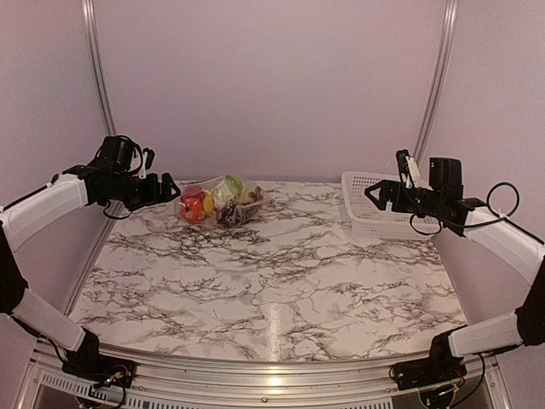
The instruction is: Open the zip-top bag and remove the fake food
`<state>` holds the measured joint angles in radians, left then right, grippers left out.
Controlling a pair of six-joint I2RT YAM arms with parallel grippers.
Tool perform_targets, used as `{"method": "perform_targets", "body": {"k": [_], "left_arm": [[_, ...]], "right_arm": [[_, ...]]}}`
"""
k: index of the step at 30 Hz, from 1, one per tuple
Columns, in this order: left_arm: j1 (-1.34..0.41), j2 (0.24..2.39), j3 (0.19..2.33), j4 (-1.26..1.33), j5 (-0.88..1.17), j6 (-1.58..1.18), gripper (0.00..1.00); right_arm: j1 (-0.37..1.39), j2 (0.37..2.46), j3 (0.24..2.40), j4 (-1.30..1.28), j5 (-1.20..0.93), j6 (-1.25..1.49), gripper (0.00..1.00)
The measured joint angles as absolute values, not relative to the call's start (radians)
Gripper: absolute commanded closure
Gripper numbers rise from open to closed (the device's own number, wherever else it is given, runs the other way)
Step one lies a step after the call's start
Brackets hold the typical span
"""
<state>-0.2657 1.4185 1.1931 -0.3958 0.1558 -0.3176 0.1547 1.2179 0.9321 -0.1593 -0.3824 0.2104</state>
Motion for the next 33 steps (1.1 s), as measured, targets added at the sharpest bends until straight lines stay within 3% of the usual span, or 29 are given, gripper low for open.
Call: {"method": "perform_targets", "body": {"k": [9,26,30,33], "left_arm": [[-0.323,1.545,1.307,-0.418,0.194,-0.226,0.01],[-0.454,1.935,1.815,-0.514,0.336,0.01,0.01],[-0.474,2.026,1.892,-0.554,0.361,0.051,0.08],[-0.48,2.087,1.943,-0.566,0.375,0.066,0.22]], "right_arm": [[0.163,1.23,0.932,-0.176,-0.404,0.213,0.01],[0.168,1.223,0.932,-0.173,-0.505,0.234,0.01],[0.168,1.223,0.932,-0.173,-0.517,0.236,0.01],[0.168,1.223,0.932,-0.173,-0.524,0.236,0.01]]}}
